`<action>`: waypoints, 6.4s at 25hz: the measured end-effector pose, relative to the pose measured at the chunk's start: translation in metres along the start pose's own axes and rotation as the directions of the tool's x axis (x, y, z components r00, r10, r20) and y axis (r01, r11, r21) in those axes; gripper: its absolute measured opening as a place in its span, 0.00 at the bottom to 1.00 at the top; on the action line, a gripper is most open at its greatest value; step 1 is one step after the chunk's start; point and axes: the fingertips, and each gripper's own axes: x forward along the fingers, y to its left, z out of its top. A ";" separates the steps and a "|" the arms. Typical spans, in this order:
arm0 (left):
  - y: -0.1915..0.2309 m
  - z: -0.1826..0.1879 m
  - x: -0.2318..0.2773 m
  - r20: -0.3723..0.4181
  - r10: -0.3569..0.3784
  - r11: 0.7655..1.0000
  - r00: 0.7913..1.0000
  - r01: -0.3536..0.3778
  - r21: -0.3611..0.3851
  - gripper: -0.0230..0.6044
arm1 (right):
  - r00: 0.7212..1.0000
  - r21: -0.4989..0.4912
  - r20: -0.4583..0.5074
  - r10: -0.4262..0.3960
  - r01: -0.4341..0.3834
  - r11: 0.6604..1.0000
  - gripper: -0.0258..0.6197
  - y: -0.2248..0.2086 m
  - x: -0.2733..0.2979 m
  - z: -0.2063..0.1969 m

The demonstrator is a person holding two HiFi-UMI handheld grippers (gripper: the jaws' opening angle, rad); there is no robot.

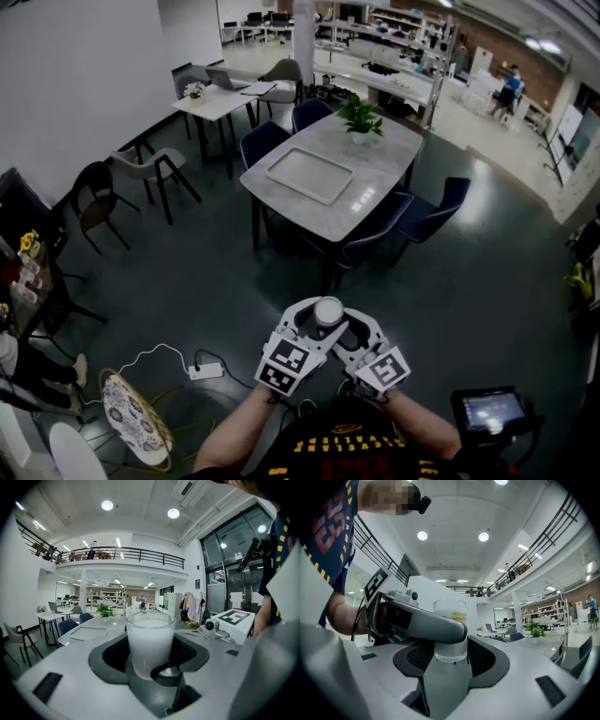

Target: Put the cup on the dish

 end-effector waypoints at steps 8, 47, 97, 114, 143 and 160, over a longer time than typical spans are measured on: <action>0.058 -0.007 0.028 -0.036 0.046 0.999 0.998 -0.046 -0.005 0.45 | 0.999 0.025 0.003 0.047 -0.047 0.999 0.39 -0.034 0.051 -0.018; 0.301 0.057 0.236 -0.069 0.215 0.976 0.974 -0.216 -0.003 0.45 | 0.978 0.011 -0.006 0.211 -0.210 0.978 0.39 -0.289 0.249 -0.033; 0.607 0.004 0.463 -0.156 -0.150 0.988 0.976 0.145 -0.045 0.45 | 0.953 0.015 -0.289 -0.095 0.104 0.994 0.39 -0.540 0.514 -0.168; 0.616 -0.099 0.548 -0.230 -0.183 0.980 0.956 0.195 0.032 0.45 | 0.831 -0.097 -0.555 -0.050 -0.005 0.995 0.39 -0.594 0.508 -0.293; 0.637 -0.139 0.580 -0.298 -0.131 0.987 0.945 0.152 0.049 0.45 | 0.682 -0.105 -0.729 -0.055 -0.033 0.994 0.39 -0.629 0.493 -0.329; 0.643 -0.155 0.580 -0.361 -0.082 0.994 0.929 0.101 0.035 0.47 | 0.692 -0.065 -0.718 -0.073 0.037 0.997 0.39 -0.642 0.477 -0.326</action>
